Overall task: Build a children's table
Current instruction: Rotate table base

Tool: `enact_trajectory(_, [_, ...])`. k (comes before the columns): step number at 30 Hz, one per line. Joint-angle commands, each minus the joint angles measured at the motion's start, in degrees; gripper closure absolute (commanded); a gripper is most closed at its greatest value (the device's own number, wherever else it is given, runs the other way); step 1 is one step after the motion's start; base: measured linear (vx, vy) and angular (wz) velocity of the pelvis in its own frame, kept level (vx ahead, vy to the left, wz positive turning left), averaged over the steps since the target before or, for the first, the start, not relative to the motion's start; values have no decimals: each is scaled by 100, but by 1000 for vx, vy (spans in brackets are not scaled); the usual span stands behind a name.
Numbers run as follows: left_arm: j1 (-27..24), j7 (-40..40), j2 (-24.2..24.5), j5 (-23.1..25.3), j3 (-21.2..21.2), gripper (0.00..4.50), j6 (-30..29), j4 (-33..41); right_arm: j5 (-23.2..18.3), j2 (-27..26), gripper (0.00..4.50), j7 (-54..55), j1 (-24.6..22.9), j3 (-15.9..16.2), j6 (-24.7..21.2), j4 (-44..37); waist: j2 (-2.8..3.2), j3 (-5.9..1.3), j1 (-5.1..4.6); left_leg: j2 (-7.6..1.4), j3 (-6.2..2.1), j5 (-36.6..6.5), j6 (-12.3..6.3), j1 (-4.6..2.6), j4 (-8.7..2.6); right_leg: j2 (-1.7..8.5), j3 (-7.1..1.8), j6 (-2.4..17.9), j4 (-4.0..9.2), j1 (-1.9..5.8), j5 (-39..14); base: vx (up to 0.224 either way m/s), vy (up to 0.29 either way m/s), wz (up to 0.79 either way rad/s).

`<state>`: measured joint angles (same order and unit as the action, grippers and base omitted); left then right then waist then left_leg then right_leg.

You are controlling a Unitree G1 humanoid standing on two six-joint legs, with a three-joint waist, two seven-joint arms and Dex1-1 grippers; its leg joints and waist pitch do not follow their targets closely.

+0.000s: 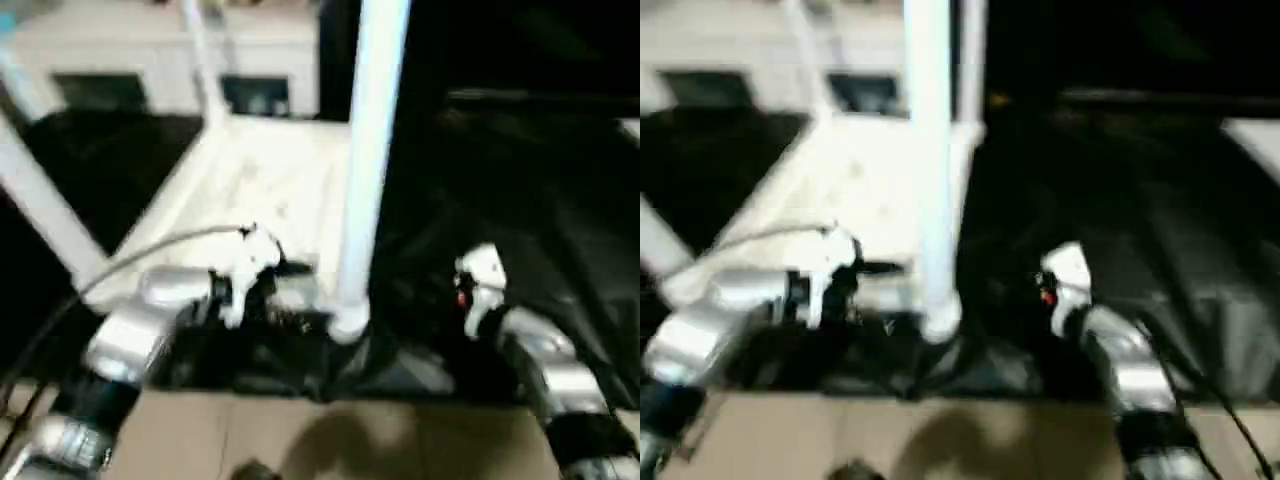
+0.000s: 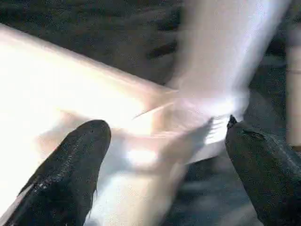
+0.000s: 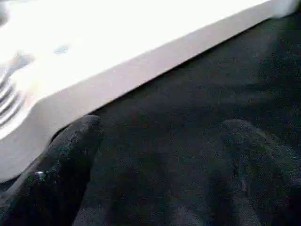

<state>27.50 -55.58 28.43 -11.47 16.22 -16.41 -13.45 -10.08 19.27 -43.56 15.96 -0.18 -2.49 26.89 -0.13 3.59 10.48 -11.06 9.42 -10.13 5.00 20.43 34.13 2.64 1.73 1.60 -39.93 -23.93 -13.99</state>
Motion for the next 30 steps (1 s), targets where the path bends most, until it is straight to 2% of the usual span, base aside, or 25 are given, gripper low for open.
enact_trajectory(1, [140, 119, 28, 206, 29, 39, 151, -236, 107, 100, 0, -58, 1, 48, -79, -223, 19, -459, -72, -102, -5, -173, -497, -24, -213, 279, -277, 957, 542, 281, 814, 1, -36, 20])
enact_trajectory(2, [230, -14, 38, 149, 50, 42, 180, -366, 120, 187, 0, -82, -64, 58, -183, -428, 21, -464, -38, -121, -6, -366, -394, 22, -215, 322, -239, 1020, 581, 318, 775, 0, 0, 0])
enact_trajectory(3, [245, -115, 40, 86, 51, 42, 156, -378, 98, 215, 0, -90, -91, 62, -237, -516, 50, -473, -64, -144, -9, -576, -336, 21, -233, 354, -216, 1065, 600, 333, 578, 0, 0, 0])
enact_trajectory(4, [269, -193, 51, 76, 73, 53, 189, -412, 83, 234, 0, -86, -104, 64, -285, -581, 44, -471, -70, -149, -20, -588, -294, 47, -253, 369, -206, 1058, 609, 368, 503, 0, 0, 0])
enact_trajectory(5, [297, -234, 66, 108, 107, 53, 238, -462, 78, 249, 0, -85, -108, 68, -316, -618, 52, -440, -105, -167, -26, -748, -194, 52, -291, 395, -194, 1020, 659, 362, 170, 0, 0, 0])
enact_trajectory(6, [334, -413, 92, 161, 164, 79, 347, -562, 70, 293, 0, -99, -130, 98, -385, -721, 60, -433, -119, -168, -30, -810, -164, 55, -310, 407, -187, 999, 686, 376, 2, 0, 0, 0])
enact_trajectory(8, [359, -748, 149, 165, 232, 84, 376, -637, 40, 354, 0, -170, -176, 145, -492, -884, 68, -421, -146, -177, -33, -907, -92, 50, -339, 432, -196, 913, 735, 383, -318, 0, 0, 0])
enact_trajectory(10, [428, -1053, 154, 127, 242, 92, 435, -788, 47, 477, 0, -337, -277, 230, -633, -1133, 72, -395, -190, -193, -35, -1126, -36, 13, -390, 453, -192, 876, 795, 381, -640, 0, 0, 0])
enact_trajectory(11, [439, -1090, 151, 111, 238, 120, 442, -803, 53, 509, 0, -382, -297, 251, -646, -1172, 53, -404, -210, -186, -31, -1115, -25, 21, -388, 463, -198, 871, 801, 412, -641, 0, 0, 0])
enact_trajectory(15, [507, -1341, 141, 124, 324, 138, 540, -921, 72, 688, 0, -592, -394, 348, -778, -1405, 44, -408, -237, -177, -17, -912, -92, 42, -361, 471, -210, 945, 783, 419, -344, 0, 0, 0])
enact_trajectory(17, [570, -1316, 106, 283, 406, 165, 697, -1118, 87, 776, 0, -674, -422, 402, -835, -1512, 35, -413, -235, -170, -16, -837, -125, 55, -352, 473, -207, 921, 777, 435, -279, 0, 0, 0])
enact_trajectory(19, [702, -1161, 31, 584, 516, 169, 1010, -1485, 111, 893, 0, -804, -461, 479, -883, -1673, 30, -407, -234, -162, -9, -844, -153, 45, -344, 447, -203, 875, 804, 426, -334, 0, 0, 0])
enact_trajectory(21, [759, -1137, -5, 680, 536, 184, 1108, -1628, 119, 941, 0, -846, -481, 509, -907, -1760, 36, -421, -226, -177, -20, -800, -158, 44, -339, 467, -205, 839, 783, 437, -254, 0, 0, 0])
enact_trajectory(22, [832, -1376, 5, 769, 647, 184, 1131, -1769, 113, 1013, 0, -886, -498, 544, -967, -1938, 103, -417, -224, -178, -32, -812, -138, 41, -345, 464, -202, 854, 787, 425, -261, 0, 0, 0])
enact_trajectory(23, [832, -1376, 5, 769, 647, 207, 1131, -1769, 113, 1013, 0, -886, -498, 544, -967, -1938, 77, -422, -227, -184, -24, -843, -134, 31, -344, 462, -204, 856, 793, 424, -249, 0, 0, 0])
enact_trajectory(26, [860, -1597, 46, 804, 739, 218, 1123, -1821, 92, 1069, 0, -922, -493, 550, -1042, -2059, 87, -419, -225, -189, -25, -879, -105, 35, -341, 472, -210, 973, 776, 429, -162, 0, 0, 0])
enact_trajectory(27, [870, -1573, 43, 819, 740, 244, 1132, -1839, 92, 1098, 0, -948, -486, 548, -1053, -2077, 94, -421, -222, -190, -27, -889, -96, 30, -341, 470, -206, 991, 769, 429, -155, 0, 0, 0])
enact_trajectory(30, [915, -1601, 14, 857, 740, 257, 1209, -1964, 5, 1198, 0, -1090, -492, 562, -1165, -2175, 82, -420, -219, -183, -29, -912, -104, 36, -339, 466, -201, 1030, 773, 445, -158, 0, 0, 0])
